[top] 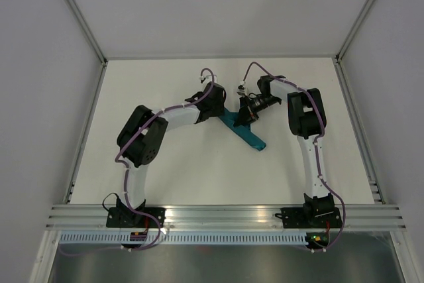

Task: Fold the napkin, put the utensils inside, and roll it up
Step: Roll the napkin with the utensil

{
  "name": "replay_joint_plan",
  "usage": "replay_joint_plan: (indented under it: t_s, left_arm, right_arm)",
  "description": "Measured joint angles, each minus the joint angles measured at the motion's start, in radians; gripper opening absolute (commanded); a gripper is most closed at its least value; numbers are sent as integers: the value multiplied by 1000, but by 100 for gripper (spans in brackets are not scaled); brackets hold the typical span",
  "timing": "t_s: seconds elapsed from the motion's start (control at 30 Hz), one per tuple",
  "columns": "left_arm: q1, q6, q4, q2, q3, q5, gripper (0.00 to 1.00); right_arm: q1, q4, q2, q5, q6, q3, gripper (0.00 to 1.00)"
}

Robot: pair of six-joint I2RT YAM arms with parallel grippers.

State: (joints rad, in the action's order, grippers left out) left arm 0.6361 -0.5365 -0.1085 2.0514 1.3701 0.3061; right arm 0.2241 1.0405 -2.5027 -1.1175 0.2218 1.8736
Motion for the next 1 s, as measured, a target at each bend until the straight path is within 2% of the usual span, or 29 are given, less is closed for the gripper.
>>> replay_joint_plan:
  t_s: [0.13, 0.23, 0.27, 0.37, 0.43, 0.77, 0.9, 1.0]
  left_arm:
    - [3, 5, -5, 10, 6, 7, 58]
    - [5, 6, -7, 19, 17, 7, 50]
    - [5, 6, -11, 21, 20, 8, 45]
    - [7, 6, -18, 29, 27, 9, 39]
    - [9, 6, -22, 33, 33, 11, 38]
    - [10, 6, -60, 59, 73, 19, 36]
    - [10, 6, -76, 69, 91, 19, 36]
    - [10, 6, -85, 70, 96, 24, 36]
  right_arm:
    - [0, 0, 0, 1, -2, 0, 29]
    - [0, -2, 1, 0, -14, 0, 40]
    - [0, -3, 2, -1, -21, 0, 47]
    - [2, -29, 36, 11, -53, -24, 61]
    - [5, -65, 84, 51, -69, -56, 65]
    - [5, -357, 346, 388, -77, -267, 68]
    - [26, -539, 571, 517, -39, -497, 67]
    - [103, -669, 763, 633, 10, -695, 67]
